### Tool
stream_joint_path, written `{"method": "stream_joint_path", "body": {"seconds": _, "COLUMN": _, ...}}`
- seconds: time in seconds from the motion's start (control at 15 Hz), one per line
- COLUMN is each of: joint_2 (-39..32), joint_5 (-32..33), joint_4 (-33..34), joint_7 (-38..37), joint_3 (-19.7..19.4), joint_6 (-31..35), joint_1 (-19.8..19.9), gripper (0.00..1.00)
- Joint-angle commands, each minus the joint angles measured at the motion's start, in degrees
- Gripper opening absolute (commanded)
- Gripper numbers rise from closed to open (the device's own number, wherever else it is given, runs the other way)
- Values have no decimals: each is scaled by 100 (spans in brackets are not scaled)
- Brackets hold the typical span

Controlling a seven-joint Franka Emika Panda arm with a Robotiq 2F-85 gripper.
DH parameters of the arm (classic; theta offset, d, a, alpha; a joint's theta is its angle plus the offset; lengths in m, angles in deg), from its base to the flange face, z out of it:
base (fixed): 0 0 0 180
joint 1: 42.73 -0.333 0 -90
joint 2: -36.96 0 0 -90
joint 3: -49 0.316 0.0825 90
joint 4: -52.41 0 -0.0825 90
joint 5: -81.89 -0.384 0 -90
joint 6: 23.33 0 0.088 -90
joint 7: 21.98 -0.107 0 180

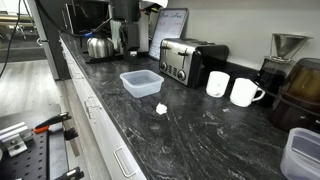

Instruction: Pick the pen and place it in the bowl on the right, slide the bowl on the left to the right and then move the white cup to the left

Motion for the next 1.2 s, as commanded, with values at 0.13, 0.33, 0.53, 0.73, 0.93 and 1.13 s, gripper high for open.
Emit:
{"method": "stream_joint_path", "body": {"seconds": 0.13, "joint_2": -188, "joint_5": -1121, "joint_4": -91, "joint_7": -485, "joint_3": 1077, "joint_6": 427, "joint_1": 964, "gripper": 100}}
{"method": "stream_joint_path", "body": {"seconds": 0.33, "joint_2": -212, "joint_5": -2161, "joint_4": -175, "joint_7": -758, "joint_3": 1825, "joint_6": 746, "joint_1": 1559, "gripper": 100}}
{"method": "stream_joint_path", "body": {"seconds": 0.53, "joint_2": -314, "joint_5": -2688, "joint_4": -296, "joint_7": -1298, "joint_3": 2320, "joint_6": 1361, "joint_1": 1972, "gripper": 100}}
{"method": "stream_joint_path", "body": {"seconds": 0.73, "joint_2": -333, "joint_5": -2865, "joint_4": -484, "joint_7": -2040, "joint_3": 2646, "joint_6": 1996, "joint_1": 2265, "gripper": 100}}
{"method": "stream_joint_path", "body": {"seconds": 0.93, "joint_2": -295, "joint_5": -2559, "joint_4": -702, "joint_7": -3116, "joint_3": 2966, "joint_6": 2640, "joint_1": 2581, "gripper": 100}}
{"method": "stream_joint_path", "body": {"seconds": 1.13, "joint_2": -344, "joint_5": -1809, "joint_4": -800, "joint_7": -4527, "joint_3": 3378, "joint_6": 3042, "joint_1": 3080, "gripper": 100}}
